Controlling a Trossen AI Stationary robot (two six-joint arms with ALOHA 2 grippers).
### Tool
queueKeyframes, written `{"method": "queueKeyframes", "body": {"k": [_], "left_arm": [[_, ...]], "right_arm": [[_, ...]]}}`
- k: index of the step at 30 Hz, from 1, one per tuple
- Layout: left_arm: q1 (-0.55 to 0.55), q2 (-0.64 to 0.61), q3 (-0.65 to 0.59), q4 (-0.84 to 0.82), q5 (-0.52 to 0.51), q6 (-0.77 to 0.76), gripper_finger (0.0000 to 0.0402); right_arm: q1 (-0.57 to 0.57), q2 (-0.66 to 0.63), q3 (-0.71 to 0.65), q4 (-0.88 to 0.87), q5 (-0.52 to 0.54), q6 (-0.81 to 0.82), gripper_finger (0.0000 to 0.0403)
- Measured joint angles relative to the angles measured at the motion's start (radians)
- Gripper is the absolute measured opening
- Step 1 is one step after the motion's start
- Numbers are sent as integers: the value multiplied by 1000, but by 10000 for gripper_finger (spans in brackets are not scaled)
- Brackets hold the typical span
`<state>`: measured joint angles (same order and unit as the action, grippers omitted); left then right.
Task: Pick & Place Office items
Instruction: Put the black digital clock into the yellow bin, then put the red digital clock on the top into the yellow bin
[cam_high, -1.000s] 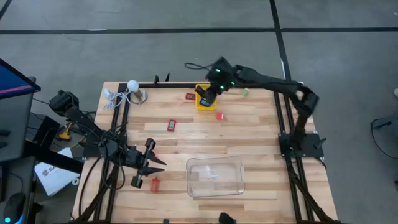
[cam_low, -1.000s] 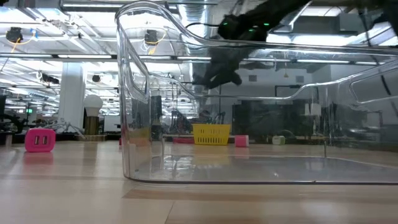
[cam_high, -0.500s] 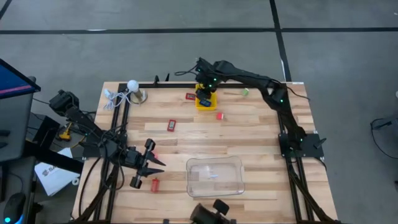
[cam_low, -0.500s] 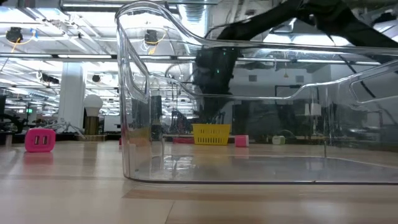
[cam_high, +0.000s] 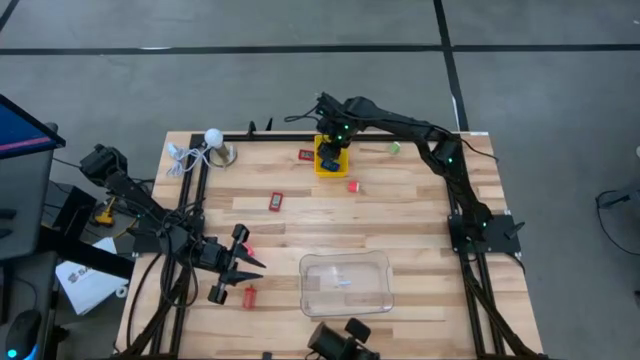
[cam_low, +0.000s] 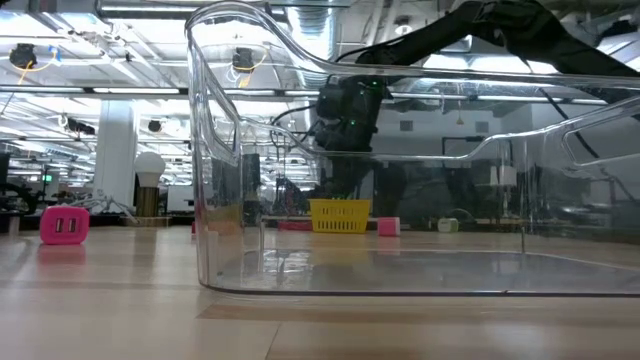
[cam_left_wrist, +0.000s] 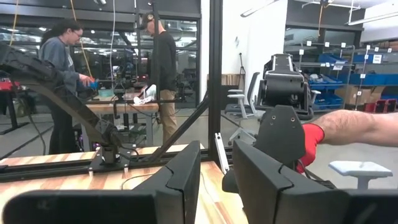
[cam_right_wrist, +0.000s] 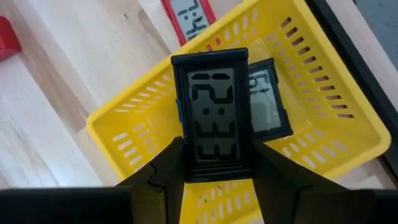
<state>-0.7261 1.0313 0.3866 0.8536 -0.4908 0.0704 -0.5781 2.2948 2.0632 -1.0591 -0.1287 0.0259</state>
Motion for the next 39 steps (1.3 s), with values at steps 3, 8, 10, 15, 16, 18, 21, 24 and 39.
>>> {"method": "queueKeyframes", "body": {"k": [3,8,10,15,16,18,21,24,39], "left_arm": [[0,0,0,0,0,0,91],[0,0,0,0,-1,-3,91],[0,0,0,0,-1,-3,91],[0,0,0,-9,-2,-3,91],[0,0,0,-9,-2,-3,91],[0,0,0,-15,-3,-2,91],[0,0,0,-44,-37,0,91],[9,-14,2,-121,-113,2,91],[-1,-34,204,-499,-412,29,91]], "right_arm": [[1,-1,0,0,0,1,139],[3,-1,0,-3,26,21,183],[3,-2,0,-4,31,26,220],[9,-3,0,-10,83,30,246],[14,-8,0,-20,84,31,245],[32,-24,0,-41,81,39,238],[93,-69,0,-103,81,45,228],[192,-140,-8,-143,90,69,218],[885,-469,-44,-299,525,416,200]]}}
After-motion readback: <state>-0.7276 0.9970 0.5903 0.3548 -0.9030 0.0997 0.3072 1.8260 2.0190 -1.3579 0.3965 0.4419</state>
